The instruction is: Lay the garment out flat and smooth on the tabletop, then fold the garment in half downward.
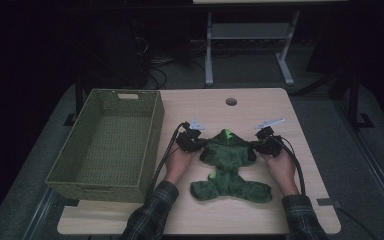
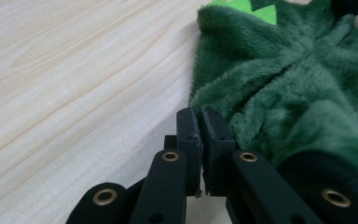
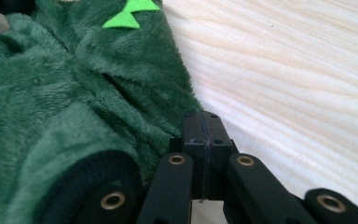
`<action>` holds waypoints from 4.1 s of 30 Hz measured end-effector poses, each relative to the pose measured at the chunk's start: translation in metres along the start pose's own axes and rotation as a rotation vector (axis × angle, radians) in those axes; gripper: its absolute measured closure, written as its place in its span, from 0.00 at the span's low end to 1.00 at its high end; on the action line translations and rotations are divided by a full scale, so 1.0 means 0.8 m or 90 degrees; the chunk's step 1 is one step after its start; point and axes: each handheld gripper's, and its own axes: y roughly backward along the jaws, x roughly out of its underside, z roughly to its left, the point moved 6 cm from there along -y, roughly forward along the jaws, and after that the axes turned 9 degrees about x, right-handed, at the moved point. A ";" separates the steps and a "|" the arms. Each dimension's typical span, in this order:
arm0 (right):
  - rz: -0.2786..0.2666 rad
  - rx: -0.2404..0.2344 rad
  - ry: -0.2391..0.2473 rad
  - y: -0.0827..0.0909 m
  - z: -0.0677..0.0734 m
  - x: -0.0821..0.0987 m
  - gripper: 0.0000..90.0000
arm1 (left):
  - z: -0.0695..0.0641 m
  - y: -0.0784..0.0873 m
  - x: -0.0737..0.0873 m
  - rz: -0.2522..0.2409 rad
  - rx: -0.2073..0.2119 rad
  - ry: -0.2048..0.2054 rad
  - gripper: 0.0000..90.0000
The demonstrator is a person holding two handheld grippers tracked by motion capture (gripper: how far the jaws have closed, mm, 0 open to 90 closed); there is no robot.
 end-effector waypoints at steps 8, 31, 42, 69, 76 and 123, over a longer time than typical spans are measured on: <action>-0.020 0.001 -0.010 -0.013 -0.008 -0.005 0.96 | 0.006 0.000 -0.011 -0.022 -0.002 0.013 0.86; -0.112 -0.023 -0.027 0.076 0.012 -0.016 0.56 | -0.052 0.082 0.002 -0.046 0.048 -0.008 0.36; -0.134 -0.074 0.000 0.096 0.039 -0.005 0.69 | -0.095 0.104 0.045 -0.036 0.066 -0.030 0.15; -0.118 -0.230 0.068 0.110 0.136 0.001 1.00 | -0.158 0.126 0.149 0.007 0.059 -0.068 0.14; -0.128 -0.252 0.102 0.115 0.165 0.000 0.93 | -0.160 0.121 0.156 0.013 0.045 -0.079 0.14; -0.055 -0.255 0.247 0.055 0.282 0.041 0.97 | -0.157 0.122 0.157 0.020 0.058 -0.094 0.14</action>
